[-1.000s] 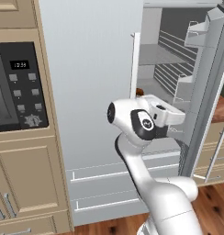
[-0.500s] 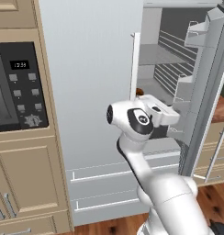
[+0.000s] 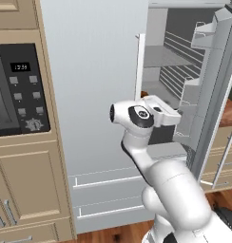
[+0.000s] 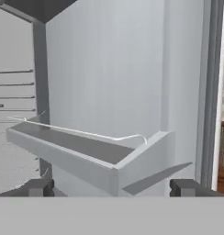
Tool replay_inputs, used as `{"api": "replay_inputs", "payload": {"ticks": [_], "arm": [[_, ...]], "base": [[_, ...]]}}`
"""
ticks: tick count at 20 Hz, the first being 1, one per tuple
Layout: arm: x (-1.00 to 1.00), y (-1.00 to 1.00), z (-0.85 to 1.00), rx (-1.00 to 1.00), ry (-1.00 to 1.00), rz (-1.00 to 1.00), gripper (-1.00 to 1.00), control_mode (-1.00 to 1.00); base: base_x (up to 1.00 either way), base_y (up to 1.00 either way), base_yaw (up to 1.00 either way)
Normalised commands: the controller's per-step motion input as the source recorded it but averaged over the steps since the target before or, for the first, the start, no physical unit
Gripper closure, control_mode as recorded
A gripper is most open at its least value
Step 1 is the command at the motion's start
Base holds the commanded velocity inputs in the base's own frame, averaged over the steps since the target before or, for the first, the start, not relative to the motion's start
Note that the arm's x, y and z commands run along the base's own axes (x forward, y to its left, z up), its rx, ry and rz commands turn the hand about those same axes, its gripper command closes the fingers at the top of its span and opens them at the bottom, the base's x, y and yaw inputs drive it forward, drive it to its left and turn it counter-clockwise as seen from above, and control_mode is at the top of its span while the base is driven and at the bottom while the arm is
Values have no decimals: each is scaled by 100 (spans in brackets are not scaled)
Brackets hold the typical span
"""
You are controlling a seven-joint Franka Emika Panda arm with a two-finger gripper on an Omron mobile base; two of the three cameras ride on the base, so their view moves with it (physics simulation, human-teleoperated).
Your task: Gather the corn and mushroom from the fridge and place them on a tray on the dining counter. Then gather the chicken drumstick and fish from the fridge and place them on the other tray.
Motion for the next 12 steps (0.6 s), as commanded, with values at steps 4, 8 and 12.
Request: {"api": "replay_inputs", "payload": {"ticks": [4, 8, 12], "arm": [[4, -33, -1, -1, -3, -8, -100, -100], [0, -48, 0, -2, 0, -7, -100, -100], [0, -64, -1, -2, 0, -4, -100, -100]], "base": [[0, 0, 0], [0, 0, 0], [0, 0, 0]]}}
